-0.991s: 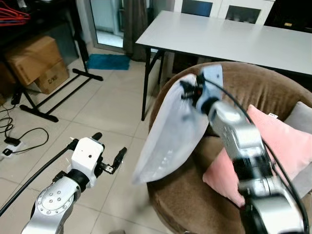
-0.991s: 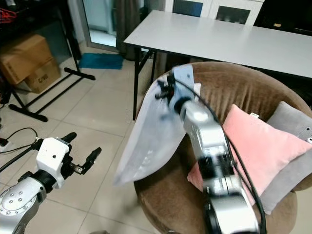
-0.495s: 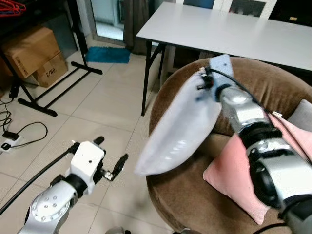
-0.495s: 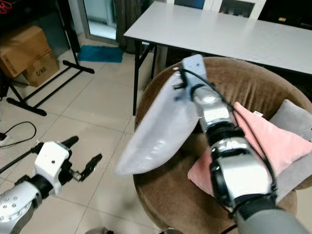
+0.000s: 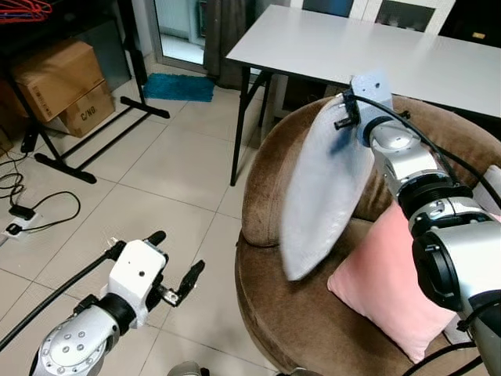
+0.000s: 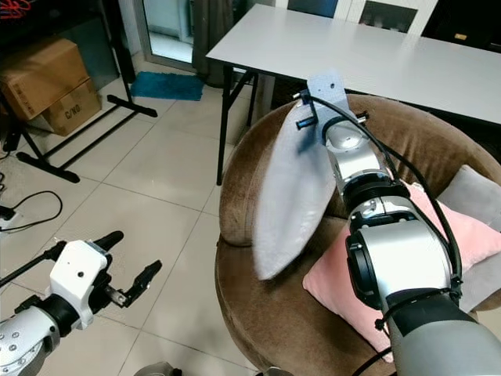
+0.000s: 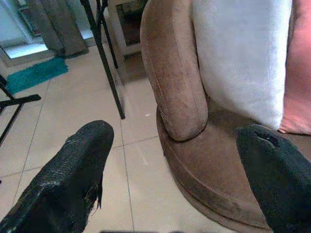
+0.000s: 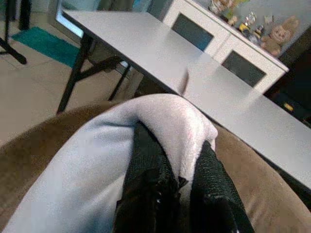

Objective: Move the pillow to the sofa from floor

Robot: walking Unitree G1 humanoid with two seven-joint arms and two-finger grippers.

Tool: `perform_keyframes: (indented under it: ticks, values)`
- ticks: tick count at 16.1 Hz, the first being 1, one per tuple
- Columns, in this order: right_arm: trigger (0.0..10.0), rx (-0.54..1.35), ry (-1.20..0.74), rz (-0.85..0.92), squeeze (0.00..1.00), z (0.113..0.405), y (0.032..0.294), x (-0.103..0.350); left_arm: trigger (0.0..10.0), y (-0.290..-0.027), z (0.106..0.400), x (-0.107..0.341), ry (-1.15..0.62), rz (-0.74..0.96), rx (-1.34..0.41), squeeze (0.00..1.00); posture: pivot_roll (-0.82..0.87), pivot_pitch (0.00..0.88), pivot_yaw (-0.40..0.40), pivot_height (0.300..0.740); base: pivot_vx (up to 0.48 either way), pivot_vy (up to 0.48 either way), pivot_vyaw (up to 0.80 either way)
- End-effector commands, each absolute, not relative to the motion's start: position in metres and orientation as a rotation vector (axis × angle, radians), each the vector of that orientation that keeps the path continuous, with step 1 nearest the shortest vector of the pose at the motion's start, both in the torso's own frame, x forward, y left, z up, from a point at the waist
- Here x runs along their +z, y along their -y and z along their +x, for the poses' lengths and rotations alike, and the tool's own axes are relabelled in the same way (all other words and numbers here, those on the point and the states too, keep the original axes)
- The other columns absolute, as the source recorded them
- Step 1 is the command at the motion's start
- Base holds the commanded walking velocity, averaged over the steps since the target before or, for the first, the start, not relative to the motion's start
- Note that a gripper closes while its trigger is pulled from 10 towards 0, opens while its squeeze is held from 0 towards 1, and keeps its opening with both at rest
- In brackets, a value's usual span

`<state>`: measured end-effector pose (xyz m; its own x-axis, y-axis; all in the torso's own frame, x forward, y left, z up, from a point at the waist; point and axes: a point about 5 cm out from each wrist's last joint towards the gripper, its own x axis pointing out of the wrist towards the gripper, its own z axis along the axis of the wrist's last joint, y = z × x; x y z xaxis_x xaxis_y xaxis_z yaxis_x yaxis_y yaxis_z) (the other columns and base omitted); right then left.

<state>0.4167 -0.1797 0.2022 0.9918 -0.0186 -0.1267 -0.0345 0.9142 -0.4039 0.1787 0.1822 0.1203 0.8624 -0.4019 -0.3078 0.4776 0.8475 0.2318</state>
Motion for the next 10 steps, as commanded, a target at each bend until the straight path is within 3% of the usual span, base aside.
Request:
perform_keyframes:
  ticks: [1,4,5,6,10]
  values:
    - [10.0,-0.031,-0.091,-0.395,0.00,0.418,0.186,0.212,10.0,-0.181,0.177,0.125,-0.245,0.308,-0.480,0.00,0.08,0.000,-0.081,0.740,0.000,0.000,0.00]
    - [10.0,-0.094,-0.209,-0.306,0.00,0.408,0.191,0.174,10.0,-0.180,0.176,0.125,-0.254,0.306,-0.486,0.00,0.07,0.000,-0.075,0.740,0.000,0.000,0.00]
    - [10.0,-0.103,-0.242,-0.298,0.04,0.405,0.191,0.163,10.0,-0.180,0.176,0.125,-0.256,0.306,-0.487,0.00,0.07,0.000,-0.075,0.740,0.000,0.000,0.00]
    - [10.0,-0.117,-0.308,-0.276,1.00,0.397,0.191,0.141,10.0,-0.180,0.176,0.125,-0.257,0.305,-0.487,0.00,0.08,0.000,-0.074,0.740,0.000,0.000,0.00]
    - [10.0,-0.139,-0.407,-0.220,1.00,0.383,0.195,0.110,10.0,-0.181,0.178,0.126,-0.259,0.307,-0.488,0.00,0.08,0.000,-0.071,0.740,0.000,0.000,0.00]
